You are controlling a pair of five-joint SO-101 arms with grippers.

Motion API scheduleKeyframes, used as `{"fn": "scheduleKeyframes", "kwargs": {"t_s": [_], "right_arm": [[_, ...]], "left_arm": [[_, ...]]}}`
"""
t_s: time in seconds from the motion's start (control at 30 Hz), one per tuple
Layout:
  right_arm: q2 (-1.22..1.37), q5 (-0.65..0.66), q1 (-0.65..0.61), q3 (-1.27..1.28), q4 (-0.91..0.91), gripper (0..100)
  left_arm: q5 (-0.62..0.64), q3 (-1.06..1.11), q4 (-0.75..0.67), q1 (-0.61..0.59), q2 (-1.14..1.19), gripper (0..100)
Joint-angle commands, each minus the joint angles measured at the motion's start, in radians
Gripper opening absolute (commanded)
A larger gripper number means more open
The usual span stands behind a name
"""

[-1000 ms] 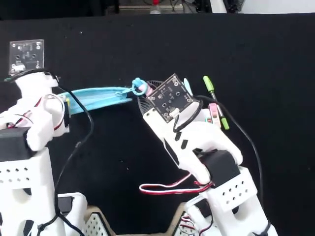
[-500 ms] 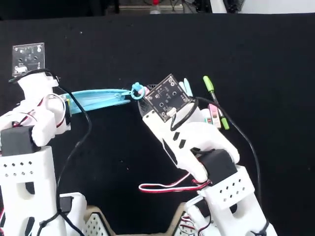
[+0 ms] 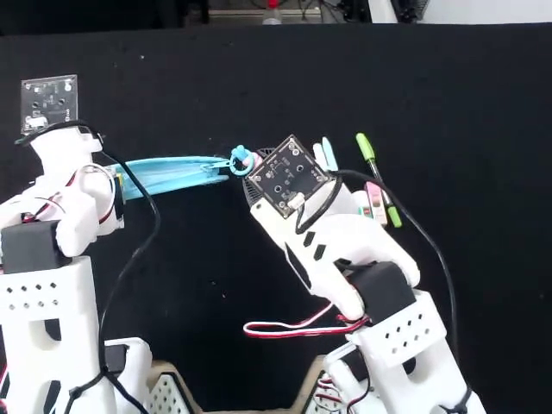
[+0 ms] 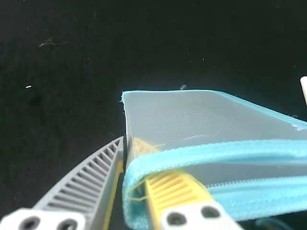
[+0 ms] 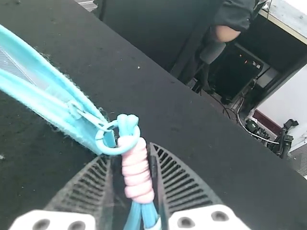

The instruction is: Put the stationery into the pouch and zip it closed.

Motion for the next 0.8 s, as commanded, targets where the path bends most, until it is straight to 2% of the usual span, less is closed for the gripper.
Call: {"fn": "scheduleKeyframes", "kwargs": {"t_s": [0.0,0.2,0.47,0.7,0.77], "right_arm": [[0.002,0.049,0.052,-0.008,0.003,1.1],[-0.004,0.071,0.054,0.018,0.002,1.1],[0.001,0.069,0.137,0.010,-0.008,1.1],[-0.004,0.060,0.025,0.018,0.000,1.2],[-0.005,-0.003,0.009,0.005,0.021,2.3]], "left_arm": [[0.011,-0.001,-0.015,-0.048,-0.015,3],[0.011,0.001,-0.009,-0.045,-0.015,3],[0.011,0.038,-0.014,-0.041,-0.015,3],[0.012,0.036,-0.015,-0.041,-0.015,3],[0.012,0.038,-0.015,-0.041,-0.015,3]]}}
